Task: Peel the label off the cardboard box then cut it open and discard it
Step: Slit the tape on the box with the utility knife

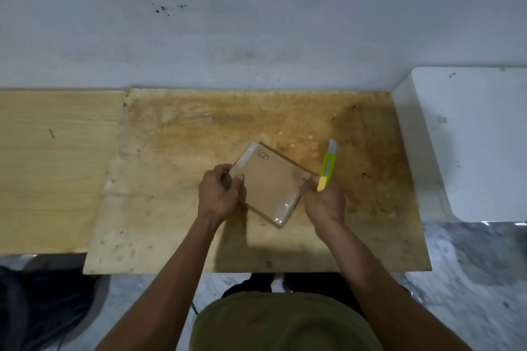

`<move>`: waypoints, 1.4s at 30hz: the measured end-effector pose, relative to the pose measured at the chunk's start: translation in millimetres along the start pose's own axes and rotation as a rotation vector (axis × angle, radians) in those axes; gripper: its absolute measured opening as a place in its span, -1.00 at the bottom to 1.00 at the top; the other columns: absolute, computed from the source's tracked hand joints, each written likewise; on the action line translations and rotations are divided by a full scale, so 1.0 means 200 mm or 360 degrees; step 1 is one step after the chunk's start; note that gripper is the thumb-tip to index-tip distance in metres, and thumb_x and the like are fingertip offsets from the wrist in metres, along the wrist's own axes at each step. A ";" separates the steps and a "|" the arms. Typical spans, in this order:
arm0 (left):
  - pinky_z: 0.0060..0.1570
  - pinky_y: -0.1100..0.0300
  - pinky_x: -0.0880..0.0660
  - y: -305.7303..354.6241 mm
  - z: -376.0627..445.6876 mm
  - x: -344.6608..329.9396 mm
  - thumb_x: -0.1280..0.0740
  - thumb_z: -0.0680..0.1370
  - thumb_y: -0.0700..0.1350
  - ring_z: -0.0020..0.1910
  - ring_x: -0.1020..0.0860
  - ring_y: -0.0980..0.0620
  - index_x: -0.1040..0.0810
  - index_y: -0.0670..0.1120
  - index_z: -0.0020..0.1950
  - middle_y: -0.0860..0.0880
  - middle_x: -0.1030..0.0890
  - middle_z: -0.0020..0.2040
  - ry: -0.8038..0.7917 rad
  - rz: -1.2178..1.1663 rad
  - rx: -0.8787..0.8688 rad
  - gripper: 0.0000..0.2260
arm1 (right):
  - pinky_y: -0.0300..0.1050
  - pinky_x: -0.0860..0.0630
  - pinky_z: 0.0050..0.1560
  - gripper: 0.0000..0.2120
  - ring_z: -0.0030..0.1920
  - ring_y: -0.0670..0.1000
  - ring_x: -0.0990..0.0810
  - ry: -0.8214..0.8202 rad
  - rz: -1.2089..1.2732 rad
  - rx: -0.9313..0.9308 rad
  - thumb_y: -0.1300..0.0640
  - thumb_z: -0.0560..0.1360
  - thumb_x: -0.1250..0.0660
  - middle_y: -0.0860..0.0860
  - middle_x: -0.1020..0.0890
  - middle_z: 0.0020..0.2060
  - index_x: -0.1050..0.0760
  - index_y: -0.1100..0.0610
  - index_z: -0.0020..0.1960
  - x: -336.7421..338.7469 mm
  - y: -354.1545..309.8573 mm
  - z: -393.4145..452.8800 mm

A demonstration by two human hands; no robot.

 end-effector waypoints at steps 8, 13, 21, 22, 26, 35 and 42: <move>-0.02 -0.08 -0.61 -0.12 -0.29 -0.05 -0.47 0.49 0.06 -0.07 -0.64 -0.07 -0.53 -0.08 0.13 0.11 -0.59 -0.17 0.0155 -0.0247 0.0357 -0.67 | -0.08 -0.60 -0.07 -0.79 -0.21 -0.05 -0.65 -0.0218 -0.0198 0.0294 0.20 0.36 -0.49 -0.04 -0.67 -0.22 -0.58 0.09 -0.03 -0.06 -0.16 0.12; -0.03 0.05 -0.55 -0.09 -0.36 -0.11 -0.46 0.51 0.04 -0.03 -0.60 -0.05 -0.49 -0.12 0.25 0.00 -0.60 -0.03 0.0099 -0.0153 0.0329 -0.60 | -0.01 -0.62 0.03 -0.68 -0.12 -0.03 -0.65 -0.0248 -0.0162 0.0265 0.25 0.38 -0.49 0.00 -0.68 -0.11 -0.59 0.20 0.12 -0.02 -0.08 0.13; 0.08 -0.03 -0.53 0.00 -0.33 -0.12 -0.42 0.54 -0.01 0.20 -0.56 -0.21 -0.32 -0.15 0.42 -0.19 -0.51 0.28 0.0036 0.0114 0.0154 -0.47 | 0.12 -0.61 0.03 -0.81 -0.06 0.17 -0.66 -0.0220 -0.0033 0.0258 0.27 0.40 -0.46 0.13 -0.67 -0.09 -0.50 0.13 -0.06 0.00 0.01 0.12; 0.07 -0.03 -0.52 0.02 -0.32 -0.13 -0.42 0.54 -0.04 0.20 -0.54 -0.22 -0.30 -0.14 0.44 -0.20 -0.46 0.32 0.0030 0.0141 0.0106 -0.47 | 0.13 -0.61 0.02 -0.81 -0.06 0.17 -0.65 -0.0205 -0.0021 0.0261 0.26 0.40 -0.47 0.15 -0.67 -0.08 -0.52 0.17 -0.04 0.00 0.02 0.12; 0.06 0.06 -0.47 0.07 -0.28 -0.14 -0.41 0.51 -0.08 0.28 -0.45 -0.22 -0.26 -0.12 0.48 -0.19 -0.30 0.40 -0.0053 0.0299 -0.0059 -0.41 | 0.13 -0.60 0.00 -0.76 -0.16 0.08 -0.60 -0.0209 -0.0001 0.0247 0.24 0.40 -0.47 0.19 -0.66 -0.08 -0.53 0.25 0.02 0.01 0.04 0.11; 0.40 -0.29 -0.26 0.17 -0.15 -0.21 -0.26 0.50 0.35 0.59 0.09 -0.25 -0.19 0.13 0.54 -0.04 0.11 0.64 -0.0169 0.0747 -0.0497 -0.33 | -0.02 -0.51 -0.19 -0.71 -0.17 0.11 -0.60 -0.0085 -0.0248 0.0238 -0.16 0.55 -0.21 0.06 -0.59 -0.18 -0.43 0.08 0.01 0.22 0.02 0.01; 0.44 -0.34 -0.15 0.16 -0.13 -0.30 -0.06 0.56 0.41 0.62 0.16 -0.17 -0.11 0.20 0.57 0.00 0.09 0.66 -0.0287 0.0893 -0.0629 -0.38 | -0.12 -0.34 -0.23 -0.70 -0.15 0.07 -0.57 -0.0128 -0.0456 0.0341 0.05 0.64 -0.13 0.03 -0.60 -0.08 -0.36 0.09 0.34 0.25 0.08 -0.16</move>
Point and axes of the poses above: each hand's wrist, its own z-axis towards the middle knuckle, its own x-axis out of the back of the hand, y = z × x, the point moved 6 cm from there along z, towards the middle knuckle
